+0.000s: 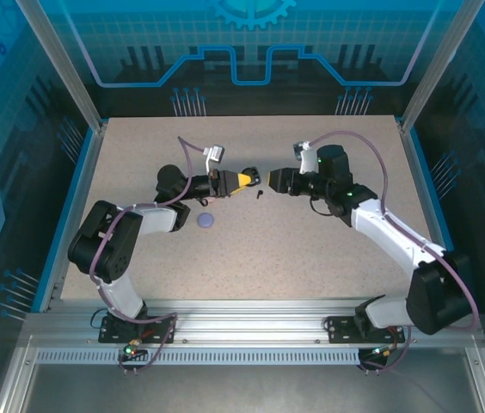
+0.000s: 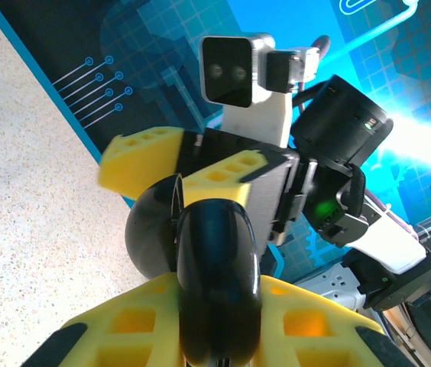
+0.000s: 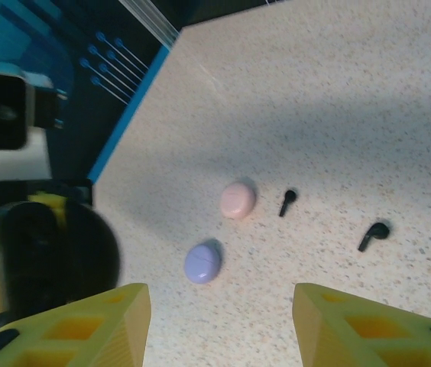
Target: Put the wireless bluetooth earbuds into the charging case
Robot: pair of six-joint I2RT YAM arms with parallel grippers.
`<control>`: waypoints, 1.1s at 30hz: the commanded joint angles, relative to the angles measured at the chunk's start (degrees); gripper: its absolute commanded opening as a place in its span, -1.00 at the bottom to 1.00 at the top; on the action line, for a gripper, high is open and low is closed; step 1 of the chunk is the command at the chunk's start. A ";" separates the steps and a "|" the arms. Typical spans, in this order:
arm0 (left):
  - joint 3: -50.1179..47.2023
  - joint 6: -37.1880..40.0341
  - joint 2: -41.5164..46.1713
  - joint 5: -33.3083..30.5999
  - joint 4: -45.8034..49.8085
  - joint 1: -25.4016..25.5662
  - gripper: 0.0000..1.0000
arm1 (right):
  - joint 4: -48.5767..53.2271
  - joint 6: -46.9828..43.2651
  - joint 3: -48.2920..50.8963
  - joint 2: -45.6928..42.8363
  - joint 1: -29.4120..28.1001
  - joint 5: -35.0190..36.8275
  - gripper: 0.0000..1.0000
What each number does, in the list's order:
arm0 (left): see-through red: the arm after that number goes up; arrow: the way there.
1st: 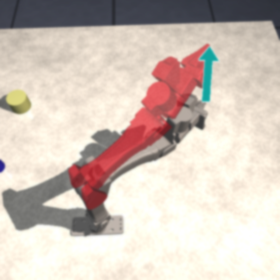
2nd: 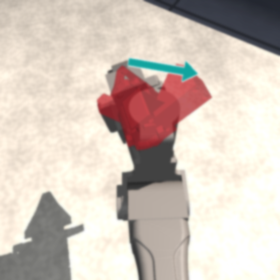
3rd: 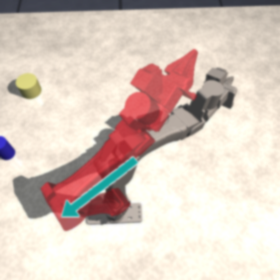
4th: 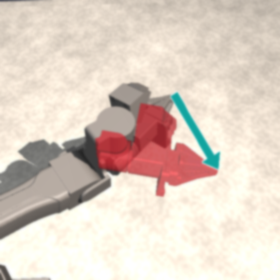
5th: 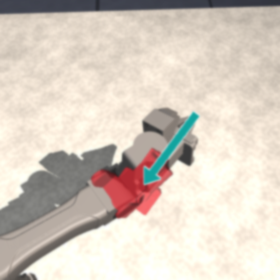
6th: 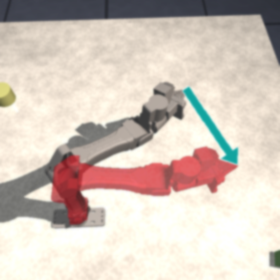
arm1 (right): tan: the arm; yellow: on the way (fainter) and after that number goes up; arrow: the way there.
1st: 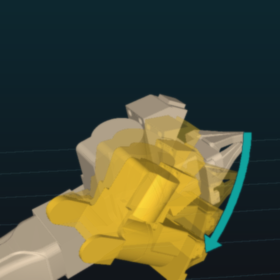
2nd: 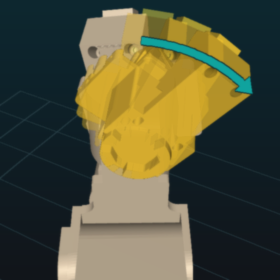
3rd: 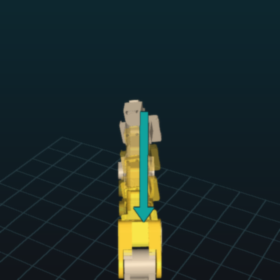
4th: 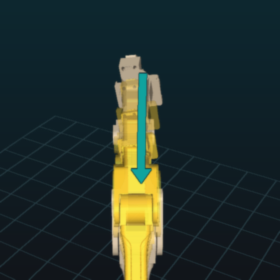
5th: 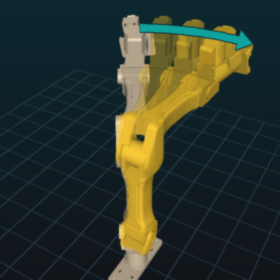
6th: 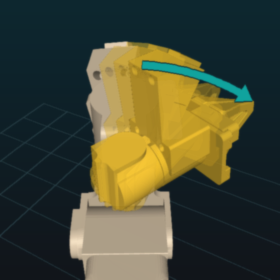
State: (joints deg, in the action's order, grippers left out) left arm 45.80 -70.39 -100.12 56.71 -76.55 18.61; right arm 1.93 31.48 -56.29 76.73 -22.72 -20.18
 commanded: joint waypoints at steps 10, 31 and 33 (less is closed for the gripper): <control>1.66 1.35 1.33 0.51 -0.88 1.25 -1.00 | -7.83 5.45 1.03 -2.42 -3.44 -2.53 -0.06; 2.52 1.20 2.03 0.16 -0.45 2.01 -1.00 | -9.12 5.34 3.32 0.30 -4.17 -1.13 -0.24; 2.64 1.22 1.94 0.16 -0.44 2.26 -1.00 | -9.21 5.43 2.99 0.81 -4.17 -1.13 -0.25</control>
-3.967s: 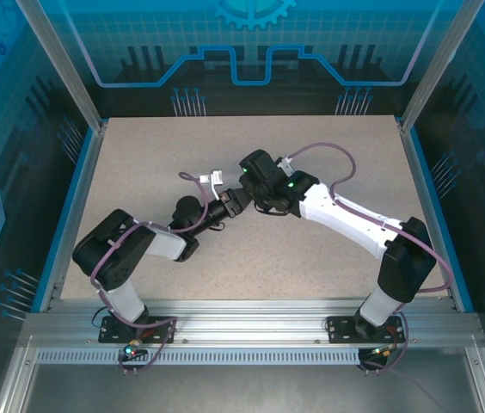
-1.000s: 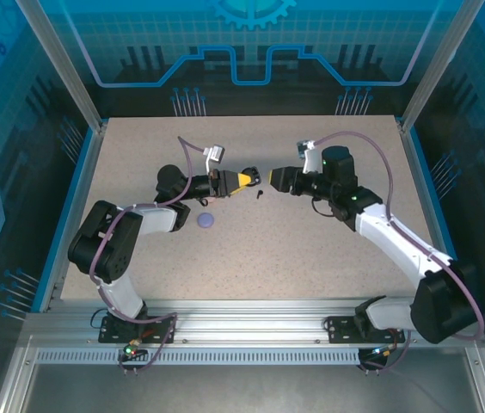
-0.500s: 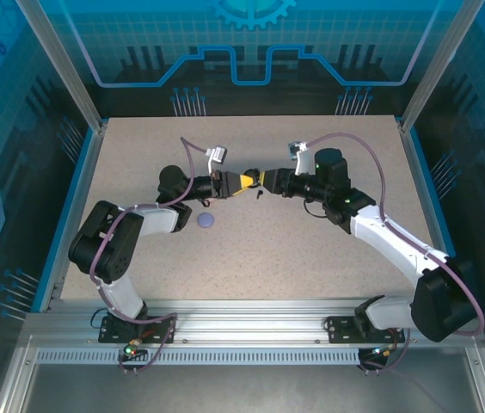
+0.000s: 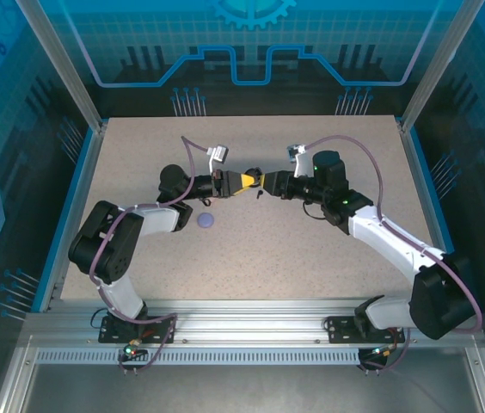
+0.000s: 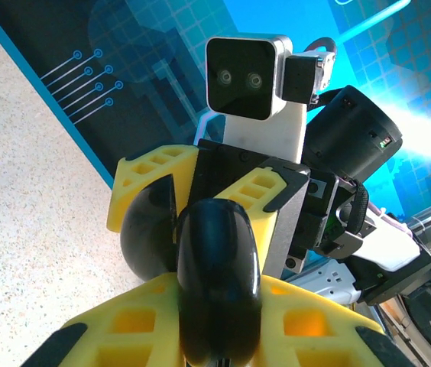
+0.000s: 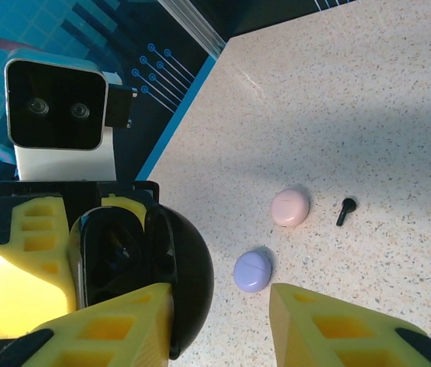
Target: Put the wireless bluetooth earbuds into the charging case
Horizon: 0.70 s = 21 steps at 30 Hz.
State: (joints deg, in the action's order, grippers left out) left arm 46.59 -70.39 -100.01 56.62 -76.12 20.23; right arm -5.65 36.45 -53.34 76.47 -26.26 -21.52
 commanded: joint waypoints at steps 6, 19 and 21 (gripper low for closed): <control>1.92 1.33 1.80 -0.01 -0.88 1.24 -1.00 | -1.40 0.64 -1.17 2.37 -0.63 0.36 -0.35; 2.98 1.69 1.74 -0.37 -0.19 1.30 -1.00 | 3.64 -3.03 -1.89 1.38 -0.72 -1.95 -0.33; 3.09 1.73 1.83 -0.33 -0.04 1.30 -1.00 | 5.53 -3.97 -2.70 1.67 -0.89 -1.95 -0.36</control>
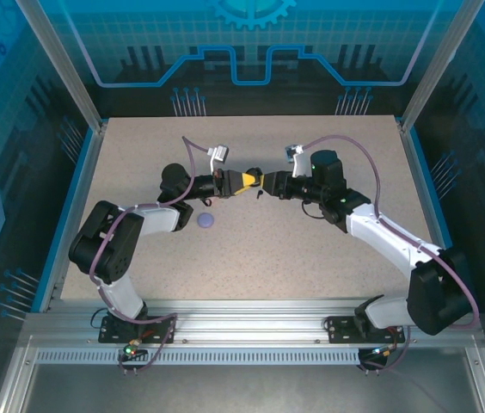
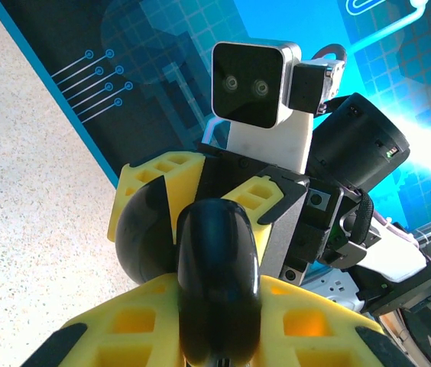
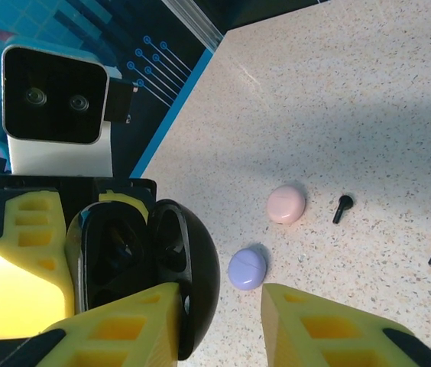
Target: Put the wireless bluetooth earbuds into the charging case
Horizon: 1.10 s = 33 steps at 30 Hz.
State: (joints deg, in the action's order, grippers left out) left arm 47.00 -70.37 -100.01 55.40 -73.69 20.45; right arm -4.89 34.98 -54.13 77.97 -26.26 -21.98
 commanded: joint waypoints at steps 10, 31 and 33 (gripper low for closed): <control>2.04 2.54 1.58 0.50 -2.09 1.68 -1.00 | 6.47 -2.71 -6.17 2.41 -1.82 -1.81 -0.70; 0.50 23.06 11.41 -8.23 23.64 1.70 0.71 | 13.33 -2.15 -12.73 0.19 -2.96 6.23 -1.00; 1.14 25.17 12.80 -8.90 27.01 1.70 0.97 | 14.97 -1.96 -13.48 -0.46 -3.00 8.28 -1.00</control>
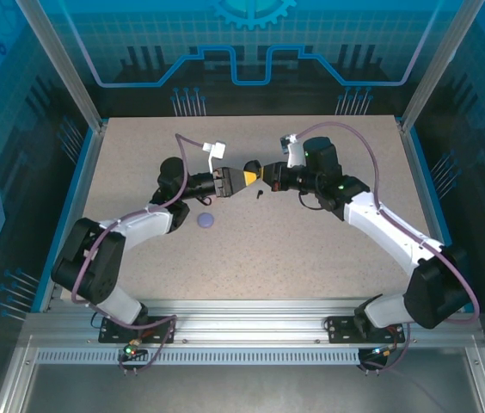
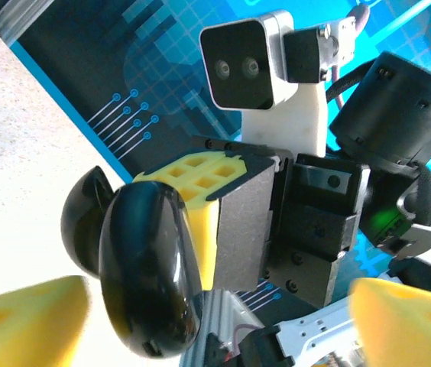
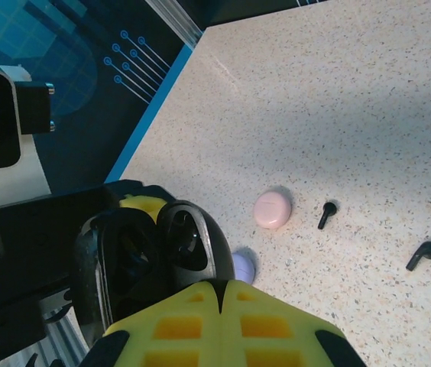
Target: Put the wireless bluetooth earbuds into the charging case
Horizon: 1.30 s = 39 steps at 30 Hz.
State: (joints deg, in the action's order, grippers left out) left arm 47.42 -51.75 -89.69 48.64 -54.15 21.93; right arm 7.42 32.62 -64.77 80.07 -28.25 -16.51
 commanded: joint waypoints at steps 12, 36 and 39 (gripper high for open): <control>10.82 28.01 13.58 -14.23 45.93 -0.05 0.97 | 10.92 1.68 -6.07 -7.09 -1.17 15.51 -1.00; 9.72 38.21 28.65 -46.88 54.45 -0.84 0.97 | 17.74 0.56 -9.22 -8.86 -1.41 21.31 -1.00; 11.15 40.12 28.58 -45.20 56.57 -0.84 0.98 | 17.45 0.52 -9.14 -8.21 -2.04 21.07 -1.00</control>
State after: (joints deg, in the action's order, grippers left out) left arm 57.69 -14.37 -62.15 4.60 2.68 21.45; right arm 24.60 33.98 -72.49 71.13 -29.08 4.93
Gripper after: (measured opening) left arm 0.987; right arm 0.045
